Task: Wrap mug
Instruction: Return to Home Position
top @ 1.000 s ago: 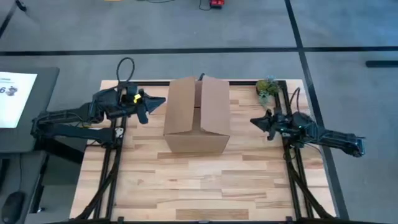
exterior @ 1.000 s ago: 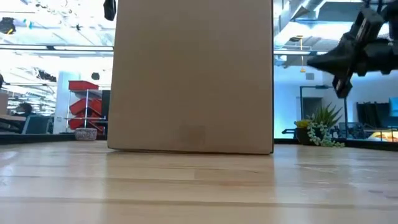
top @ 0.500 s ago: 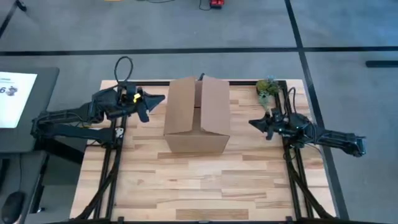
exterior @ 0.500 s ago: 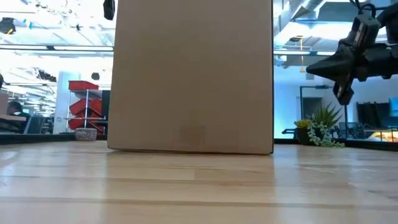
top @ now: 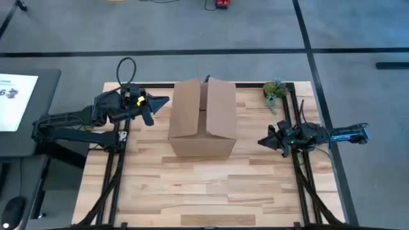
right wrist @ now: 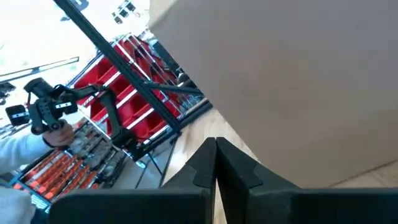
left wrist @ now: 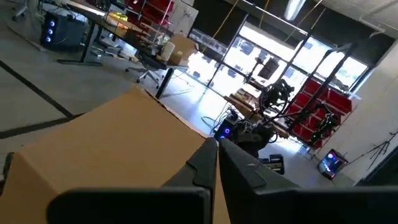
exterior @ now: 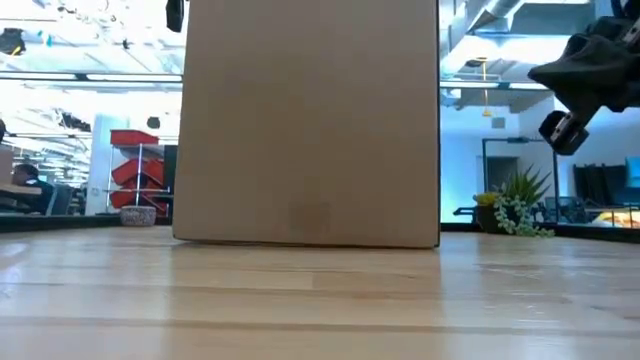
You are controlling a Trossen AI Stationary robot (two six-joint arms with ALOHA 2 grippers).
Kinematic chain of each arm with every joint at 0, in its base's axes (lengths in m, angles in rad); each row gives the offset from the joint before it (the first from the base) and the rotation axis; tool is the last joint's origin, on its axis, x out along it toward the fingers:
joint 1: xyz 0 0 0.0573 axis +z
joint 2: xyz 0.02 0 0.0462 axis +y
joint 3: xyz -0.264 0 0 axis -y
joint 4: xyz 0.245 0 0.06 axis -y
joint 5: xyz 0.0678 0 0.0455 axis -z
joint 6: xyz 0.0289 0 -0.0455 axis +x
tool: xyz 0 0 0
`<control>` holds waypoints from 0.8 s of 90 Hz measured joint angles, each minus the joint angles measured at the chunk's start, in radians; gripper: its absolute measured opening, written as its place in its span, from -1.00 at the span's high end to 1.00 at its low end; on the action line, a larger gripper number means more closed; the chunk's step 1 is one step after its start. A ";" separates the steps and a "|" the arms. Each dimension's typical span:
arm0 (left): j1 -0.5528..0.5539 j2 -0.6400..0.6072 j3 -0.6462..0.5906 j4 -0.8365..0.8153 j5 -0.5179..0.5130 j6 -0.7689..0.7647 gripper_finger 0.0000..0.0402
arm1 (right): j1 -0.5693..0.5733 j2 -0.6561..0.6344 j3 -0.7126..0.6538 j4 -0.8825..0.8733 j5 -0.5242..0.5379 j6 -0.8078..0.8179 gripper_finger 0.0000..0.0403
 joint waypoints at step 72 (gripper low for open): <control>0.000 0.000 0.000 -0.003 0.029 0.056 1.00 | -0.027 0.000 -0.002 -0.007 0.006 -0.477 1.00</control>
